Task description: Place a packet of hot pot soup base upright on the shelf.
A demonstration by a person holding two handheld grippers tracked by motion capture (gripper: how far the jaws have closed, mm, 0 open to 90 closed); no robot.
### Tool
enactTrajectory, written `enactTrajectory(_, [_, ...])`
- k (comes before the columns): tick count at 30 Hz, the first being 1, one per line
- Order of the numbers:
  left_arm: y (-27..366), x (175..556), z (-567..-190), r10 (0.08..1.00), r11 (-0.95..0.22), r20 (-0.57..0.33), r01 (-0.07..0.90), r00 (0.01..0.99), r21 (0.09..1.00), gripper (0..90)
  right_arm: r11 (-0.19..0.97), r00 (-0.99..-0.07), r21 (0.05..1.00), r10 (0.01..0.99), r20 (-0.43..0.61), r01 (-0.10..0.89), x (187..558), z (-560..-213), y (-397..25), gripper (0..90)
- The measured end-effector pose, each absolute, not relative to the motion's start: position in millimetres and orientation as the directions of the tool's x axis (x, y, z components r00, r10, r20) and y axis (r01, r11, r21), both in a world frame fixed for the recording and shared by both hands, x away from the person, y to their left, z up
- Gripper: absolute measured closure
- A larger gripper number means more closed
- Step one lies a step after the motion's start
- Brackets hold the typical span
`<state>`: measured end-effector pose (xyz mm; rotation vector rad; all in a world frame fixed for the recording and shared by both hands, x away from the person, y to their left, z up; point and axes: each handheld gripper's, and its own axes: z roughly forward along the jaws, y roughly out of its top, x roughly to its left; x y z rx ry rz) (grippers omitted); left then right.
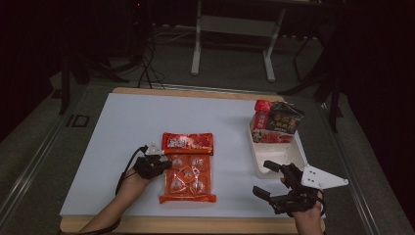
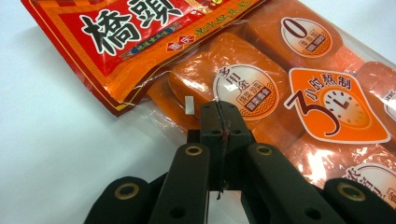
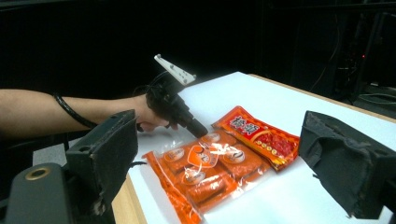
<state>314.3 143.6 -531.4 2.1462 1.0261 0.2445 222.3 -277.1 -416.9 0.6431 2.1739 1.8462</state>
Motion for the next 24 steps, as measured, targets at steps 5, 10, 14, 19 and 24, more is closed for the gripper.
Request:
enactTrajectory(5, [129.7, 312.9, -531.3, 0.713, -0.420, -0.152, 0.590, 0.685, 0.690, 90.0, 0.114, -0.879, 0.976, 0.463, 0.111, 0.184, 222.3, -417.0, -278.9, 12.0])
enactTrajectory(10, [126.7, 314.3, -529.4, 0.697, -0.433, -0.153, 0.581, 0.700, 0.689, 90.0, 0.112, -0.877, 0.978, 0.468, 0.106, 0.177, 222.2, -416.9, -279.0, 12.0])
enactTrajectory(14, [133.7, 316.9, -524.0, 0.704, -0.379, -0.185, 0.583, 0.685, 0.718, 90.0, 0.121, -0.873, 0.982, 0.483, 0.070, 0.145, 221.9, -416.3, -280.0, 13.3])
enactTrajectory(19, [140.2, 322.6, -513.2, 0.716, -0.330, -0.186, 0.561, 0.673, 0.760, 77.3, 0.121, -0.869, 0.989, 0.494, 0.014, 0.085, 220.9, -415.4, -280.4, 13.6])
enactTrajectory(24, [145.9, 335.1, -509.8, 0.736, -0.283, -0.207, 0.571, 0.645, 0.771, 61.4, 0.140, -0.862, 0.984, 0.507, 0.024, 0.110, 219.2, -414.8, -277.4, 10.9])
